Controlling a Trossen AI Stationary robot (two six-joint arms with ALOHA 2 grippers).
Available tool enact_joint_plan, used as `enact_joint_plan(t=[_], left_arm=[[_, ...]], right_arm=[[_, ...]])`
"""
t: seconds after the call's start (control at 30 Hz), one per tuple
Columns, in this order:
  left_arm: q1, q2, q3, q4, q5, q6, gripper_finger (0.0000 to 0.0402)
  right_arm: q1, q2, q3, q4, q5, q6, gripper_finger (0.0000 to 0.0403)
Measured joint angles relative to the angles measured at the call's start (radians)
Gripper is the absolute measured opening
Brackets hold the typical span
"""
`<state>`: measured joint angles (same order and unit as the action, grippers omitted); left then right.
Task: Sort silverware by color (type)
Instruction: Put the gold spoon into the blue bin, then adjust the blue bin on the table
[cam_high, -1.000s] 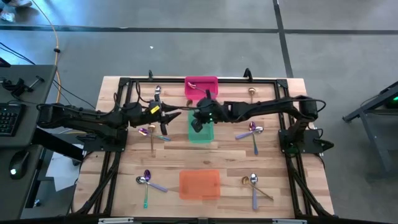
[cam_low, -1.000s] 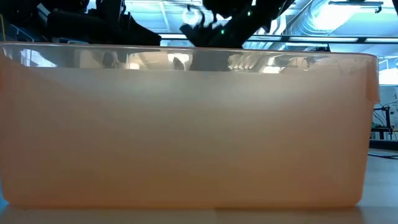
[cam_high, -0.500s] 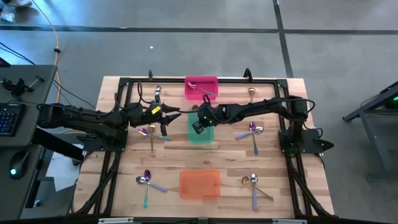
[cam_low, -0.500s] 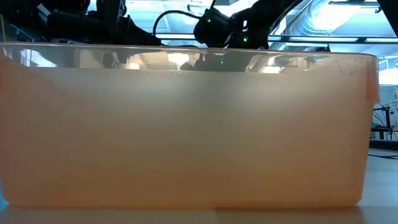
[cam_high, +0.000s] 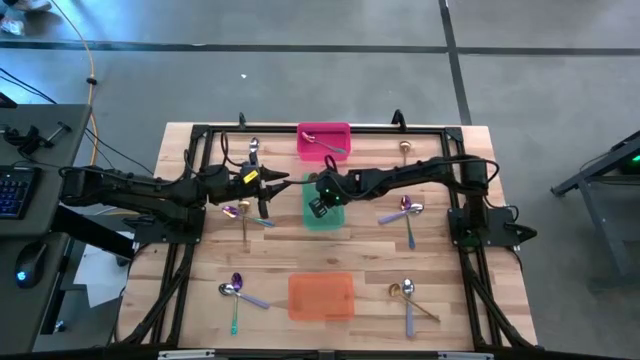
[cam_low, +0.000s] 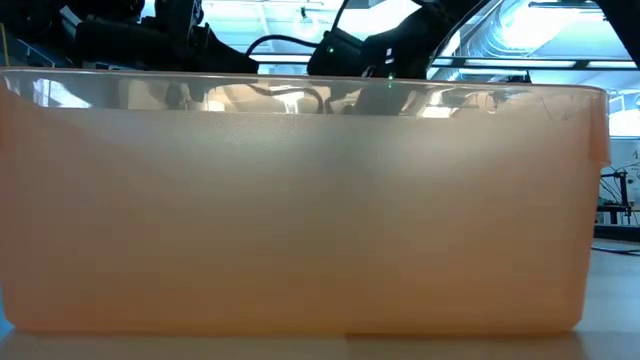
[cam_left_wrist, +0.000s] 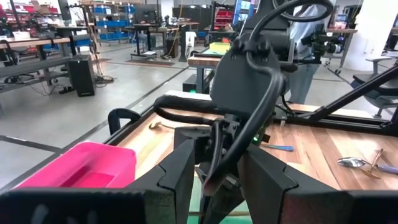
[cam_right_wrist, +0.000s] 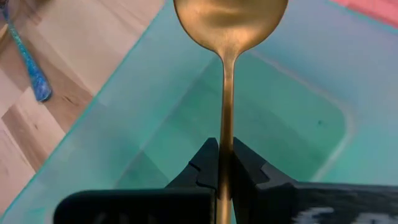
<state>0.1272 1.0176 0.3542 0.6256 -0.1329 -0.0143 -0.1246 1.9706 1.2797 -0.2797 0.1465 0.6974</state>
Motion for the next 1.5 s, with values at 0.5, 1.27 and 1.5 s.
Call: enact_joint_plan(t=[0.5,1.27,1.5], left_arm=[[0.0,0.0,0.0,-0.001,0.0,0.0,0.0112],[0.0,0.0,0.0,-0.077,0.01,0.06,0.0066],[0.022,0.003,0.0,-0.137,0.019,0.079,0.0026]], right_arm=[[0.0,0.02,0.01,0.006,0.0,-0.022,0.0055],[-0.096,0.039,0.271,-0.395,0.018,-0.453,0.0002],[-0.125,0.041,0.27,-0.409,0.037,-0.421,0.0]])
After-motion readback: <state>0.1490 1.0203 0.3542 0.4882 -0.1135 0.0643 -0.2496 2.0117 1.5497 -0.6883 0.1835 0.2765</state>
